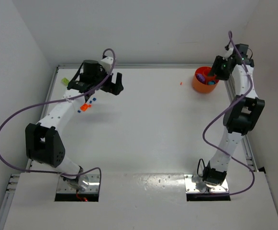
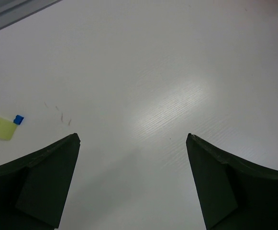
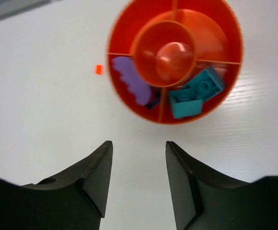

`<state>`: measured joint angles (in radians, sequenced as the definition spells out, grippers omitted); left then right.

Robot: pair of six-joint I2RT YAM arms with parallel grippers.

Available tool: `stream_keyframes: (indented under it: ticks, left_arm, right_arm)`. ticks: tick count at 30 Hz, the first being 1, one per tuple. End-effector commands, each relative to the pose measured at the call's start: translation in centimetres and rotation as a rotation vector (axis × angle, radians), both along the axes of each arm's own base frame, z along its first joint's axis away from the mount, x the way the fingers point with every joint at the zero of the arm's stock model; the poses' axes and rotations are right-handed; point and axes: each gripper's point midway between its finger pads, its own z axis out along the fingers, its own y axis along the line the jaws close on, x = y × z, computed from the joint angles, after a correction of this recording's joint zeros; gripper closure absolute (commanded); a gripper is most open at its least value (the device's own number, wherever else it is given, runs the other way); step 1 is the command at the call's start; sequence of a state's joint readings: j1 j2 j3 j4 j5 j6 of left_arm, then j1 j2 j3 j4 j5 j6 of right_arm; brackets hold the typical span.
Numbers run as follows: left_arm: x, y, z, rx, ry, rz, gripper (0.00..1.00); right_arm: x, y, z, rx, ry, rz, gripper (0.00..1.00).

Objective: Sort the legos into containers by color

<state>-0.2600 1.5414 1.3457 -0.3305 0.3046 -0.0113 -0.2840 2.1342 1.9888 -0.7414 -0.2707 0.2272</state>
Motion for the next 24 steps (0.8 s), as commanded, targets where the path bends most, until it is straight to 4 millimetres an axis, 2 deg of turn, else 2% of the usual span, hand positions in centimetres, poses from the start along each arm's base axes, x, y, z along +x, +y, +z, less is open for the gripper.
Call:
stream_keyframes:
  ticks: [1, 4, 5, 7, 8, 10, 11, 13, 14, 15, 16, 17, 18, 21, 23, 24]
  left_arm:
    - [0.7, 0.6, 0.7, -0.056, -0.005, 0.014, 0.0]
    - [1.0, 1.1, 0.7, -0.067, 0.004, 0.044, 0.0]
    - [1.1, 1.3, 0.6, -0.067, 0.006, 0.06, 0.0]
    - [1.3, 1.8, 0.5, -0.065, 0.011, 0.102, 0.0]
    - [1.4, 2.1, 0.5, -0.065, 0.013, 0.125, 0.0]
    - [1.7, 2.5, 0.4, -0.052, 0.009, 0.151, 0.0]
    - [1.7, 2.7, 0.4, -0.048, 0.007, 0.159, 0.0]
    - [1.5, 2.9, 1.5, -0.05, -0.018, 0.169, 0.0]
    - [1.6, 3.1, 1.5, -0.046, -0.02, 0.177, 0.0]
    - [1.5, 3.1, 1.0, -0.035, -0.016, 0.173, 0.0]
    - [1.4, 3.2, 1.4, -0.037, -0.024, 0.173, 0.0]
    - [1.4, 3.2, 1.4, -0.028, -0.03, 0.167, 0.0]
    - [1.3, 3.3, 1.0, -0.018, -0.024, 0.163, 0.0]
    - [1.0, 2.7, 1.0, -0.02, -0.027, 0.12, 0.0]
    - [0.8, 2.3, 1.1, -0.018, -0.033, 0.083, 0.0]
    - [0.6, 2.2, 0.9, -0.012, -0.028, 0.067, 0.0]
  right_arm:
    - [0.0, 3.7, 8.0, 0.021, -0.215, 0.124, 0.52]
    - [-0.4, 5.9, 8.0, 0.007, -0.214, 0.187, 0.56]
    - [-0.6, 7.7, 8.1, 0.0, -0.217, 0.23, 0.56]
    - [-0.7, 9.4, 7.7, -0.006, -0.208, 0.266, 0.57]
    - [-0.7, 11.1, 6.9, -0.007, -0.185, 0.295, 0.57]
    - [-0.1, 12.5, 5.9, -0.02, -0.169, 0.313, 0.59]
    - [0.2, 13.9, 5.9, -0.019, -0.17, 0.327, 0.6]
    - [0.6, 14.5, 4.5, -0.037, -0.137, 0.308, 0.61]
    - [0.9, 15.6, 4.6, -0.041, -0.14, 0.316, 0.63]
    - [1.2, 15.7, 4.4, -0.058, -0.139, 0.31, 0.63]
    - [1.5, 15.6, 4.8, -0.067, -0.15, 0.303, 0.63]
    - [1.5, 16.2, 4.2, -0.074, -0.137, 0.31, 0.63]
    - [2.0, 15.7, 4.7, -0.1, -0.155, 0.288, 0.63]
    - [2.5, 14.9, 4.6, -0.134, -0.153, 0.256, 0.63]
    - [3.0, 13.4, 5.8, -0.162, -0.185, 0.226, 0.63]
    - [3.0, 11.7, 5.9, -0.216, -0.178, 0.19, 0.61]
